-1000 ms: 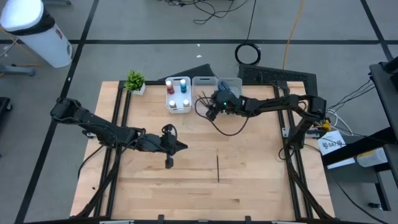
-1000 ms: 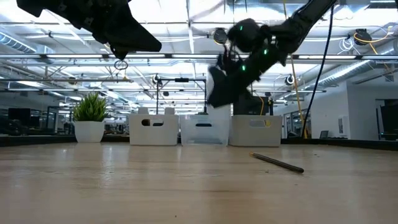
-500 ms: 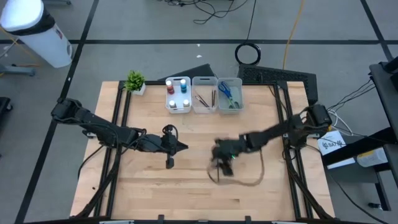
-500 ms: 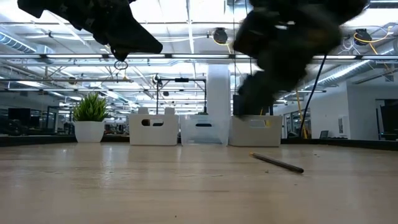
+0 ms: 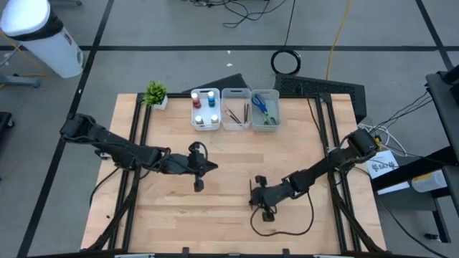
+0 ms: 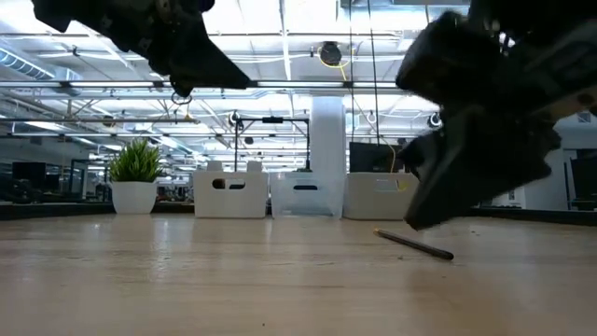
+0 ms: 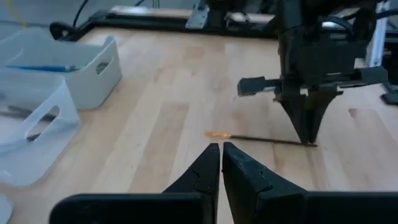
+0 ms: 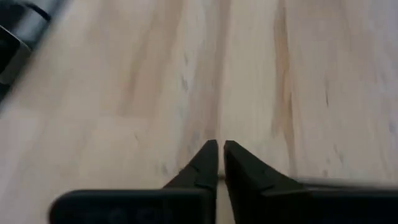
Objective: Pick & Place Paint Supplies
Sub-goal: Put the golden paint brush into the transparent bin
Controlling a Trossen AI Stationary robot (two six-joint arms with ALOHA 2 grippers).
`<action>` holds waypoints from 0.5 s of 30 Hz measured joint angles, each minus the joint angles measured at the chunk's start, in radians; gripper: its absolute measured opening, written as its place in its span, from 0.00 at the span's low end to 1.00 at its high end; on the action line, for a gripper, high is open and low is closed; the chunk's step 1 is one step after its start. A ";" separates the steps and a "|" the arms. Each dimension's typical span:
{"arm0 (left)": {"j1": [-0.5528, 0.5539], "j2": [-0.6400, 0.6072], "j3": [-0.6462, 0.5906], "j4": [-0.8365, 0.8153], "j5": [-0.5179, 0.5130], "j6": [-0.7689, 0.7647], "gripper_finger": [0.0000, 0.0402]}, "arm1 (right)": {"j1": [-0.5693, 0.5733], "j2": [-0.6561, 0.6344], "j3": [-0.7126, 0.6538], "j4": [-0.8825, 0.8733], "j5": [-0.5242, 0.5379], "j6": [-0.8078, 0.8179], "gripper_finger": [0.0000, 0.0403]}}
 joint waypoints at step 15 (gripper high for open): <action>0.027 0.010 0.000 -0.010 0.001 -0.017 0.08 | 0.003 -0.003 0.004 -0.251 -0.014 0.161 0.00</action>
